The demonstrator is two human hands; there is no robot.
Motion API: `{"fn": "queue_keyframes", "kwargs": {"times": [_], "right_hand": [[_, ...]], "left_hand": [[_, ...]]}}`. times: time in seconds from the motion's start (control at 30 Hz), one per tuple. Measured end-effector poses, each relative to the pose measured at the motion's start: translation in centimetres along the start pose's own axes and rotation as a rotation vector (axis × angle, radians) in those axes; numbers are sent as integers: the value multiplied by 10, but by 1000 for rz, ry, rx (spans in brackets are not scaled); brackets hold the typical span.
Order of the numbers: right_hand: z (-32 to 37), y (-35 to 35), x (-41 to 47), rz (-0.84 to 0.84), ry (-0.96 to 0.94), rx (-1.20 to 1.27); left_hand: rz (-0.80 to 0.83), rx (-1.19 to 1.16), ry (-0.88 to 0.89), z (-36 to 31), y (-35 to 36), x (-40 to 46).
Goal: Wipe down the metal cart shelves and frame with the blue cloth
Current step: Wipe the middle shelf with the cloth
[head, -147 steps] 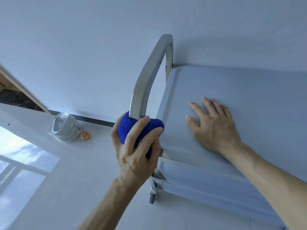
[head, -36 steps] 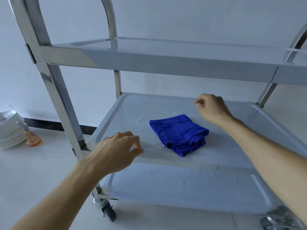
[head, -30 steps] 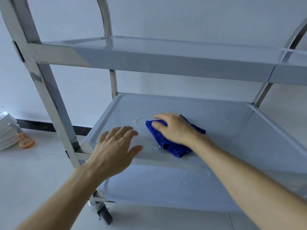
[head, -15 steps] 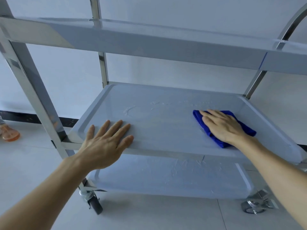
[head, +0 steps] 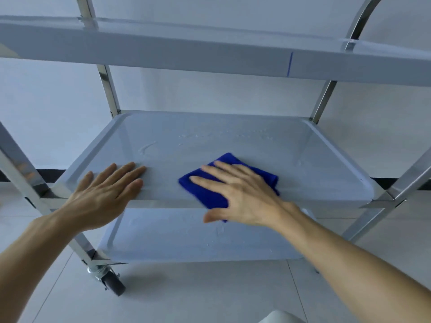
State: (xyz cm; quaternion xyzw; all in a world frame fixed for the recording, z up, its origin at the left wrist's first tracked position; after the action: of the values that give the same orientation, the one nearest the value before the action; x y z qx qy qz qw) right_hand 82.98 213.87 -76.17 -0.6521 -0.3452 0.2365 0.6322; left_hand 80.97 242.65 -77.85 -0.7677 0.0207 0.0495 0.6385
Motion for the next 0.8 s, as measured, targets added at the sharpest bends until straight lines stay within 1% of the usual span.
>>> {"fn": "queue_keyframes", "kwargs": {"times": [0.1, 0.17, 0.23, 0.37, 0.5, 0.57, 0.63, 0.7, 0.8], "right_hand": [[-47, 4, -44, 63, 153, -146], [-60, 5, -60, 30, 210, -195], [-58, 9, -62, -35, 234, -224], [-19, 18, -24, -202, 198, -238], [35, 26, 37, -218, 161, -190], [43, 26, 46, -256, 102, -169], [30, 22, 31, -330, 17, -185], [-2, 20, -2, -392, -34, -257], [-69, 17, -72, -421, 34, -355]], "left_hand": [[-29, -16, 4, -1, 3, 3], [-54, -9, -3, -6, 5, 5], [-72, -10, -15, -11, 7, 7], [-121, -4, -35, -15, 9, 8], [-185, -3, -47, -13, 8, 10], [-201, -18, -46, -6, 8, 13], [-213, -34, -37, 1, 9, 17], [-223, -51, -24, 6, 9, 20], [-252, -79, -9, 7, 11, 24]]}}
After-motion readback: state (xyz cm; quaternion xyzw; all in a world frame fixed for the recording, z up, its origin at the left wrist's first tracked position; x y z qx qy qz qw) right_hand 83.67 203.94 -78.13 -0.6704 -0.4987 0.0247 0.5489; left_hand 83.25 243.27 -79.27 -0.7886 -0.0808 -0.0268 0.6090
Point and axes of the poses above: each hand's wrist, its own x-axis towards the middle knuckle, its own y-axis out of the palm, z = x × y, the point moved 4 cm from there along x, towards the middle knuckle, and after that the axes turned 7 degrees about -y, right-handed, at the moved point
